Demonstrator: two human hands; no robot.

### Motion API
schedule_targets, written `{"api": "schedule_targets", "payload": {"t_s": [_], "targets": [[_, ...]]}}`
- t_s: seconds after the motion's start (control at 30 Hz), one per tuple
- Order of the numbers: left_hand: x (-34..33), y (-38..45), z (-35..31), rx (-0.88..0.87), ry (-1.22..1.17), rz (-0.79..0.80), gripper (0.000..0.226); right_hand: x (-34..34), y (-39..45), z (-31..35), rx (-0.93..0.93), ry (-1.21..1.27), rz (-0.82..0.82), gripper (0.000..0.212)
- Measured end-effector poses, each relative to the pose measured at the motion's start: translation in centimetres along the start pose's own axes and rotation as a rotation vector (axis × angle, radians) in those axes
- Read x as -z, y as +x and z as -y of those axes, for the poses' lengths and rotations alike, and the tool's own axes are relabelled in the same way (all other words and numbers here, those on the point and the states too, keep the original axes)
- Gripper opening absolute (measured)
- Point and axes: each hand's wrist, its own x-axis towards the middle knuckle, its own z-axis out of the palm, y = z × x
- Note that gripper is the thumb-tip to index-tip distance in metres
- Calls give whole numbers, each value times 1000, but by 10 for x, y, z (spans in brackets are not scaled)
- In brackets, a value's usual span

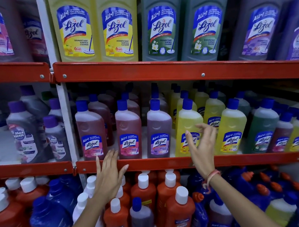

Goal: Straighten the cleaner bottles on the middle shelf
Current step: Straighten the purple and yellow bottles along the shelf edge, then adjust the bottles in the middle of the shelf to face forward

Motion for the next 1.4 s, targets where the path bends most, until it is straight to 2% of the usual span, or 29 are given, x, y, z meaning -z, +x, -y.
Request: {"api": "schedule_targets", "payload": {"t_s": [0.07, 0.13, 0.2, 0.27, 0.33, 0.4, 0.53, 0.77, 0.93, 1.0, 1.13, 1.27, 1.4], "targets": [[7, -2, -8, 69, -186, -48, 69, -10, -10, 19, 54, 57, 156, 23], [21, -1, -19, 173, -446, -90, 61, -20, -22, 38, -79, 212, 412, 29], [39, 3, -31, 267, -693, -62, 59, -34, -34, 55, -246, 325, 598, 43], [48, 12, -31, 347, -878, 18, 64, -52, -45, 68, -408, 394, 692, 69], [50, 22, -25, 404, -1006, 79, 83, -70, -53, 75, -502, 394, 756, 91], [52, 28, -22, 416, -1056, 124, 95, -84, -56, 80, -557, 403, 777, 104], [62, 28, -25, 358, -1065, 203, 92, -95, -60, 80, -568, 369, 764, 125], [65, 28, -15, 347, -1081, 212, 96, -102, -65, 74, -517, 322, 835, 109], [69, 29, -17, 339, -1070, 203, 76, -97, -64, 74, -489, 319, 810, 95], [70, 29, -20, 335, -1061, 223, 75, -93, -62, 74, -491, 324, 789, 91], [67, 28, -20, 327, -1058, 246, 77, -90, -59, 65, -522, 329, 772, 102], [67, 29, -20, 346, -1054, 251, 91, -93, -59, 59, -520, 345, 764, 117], [67, 30, -19, 361, -1037, 234, 93, -99, -59, 51, -523, 384, 781, 96]]}}
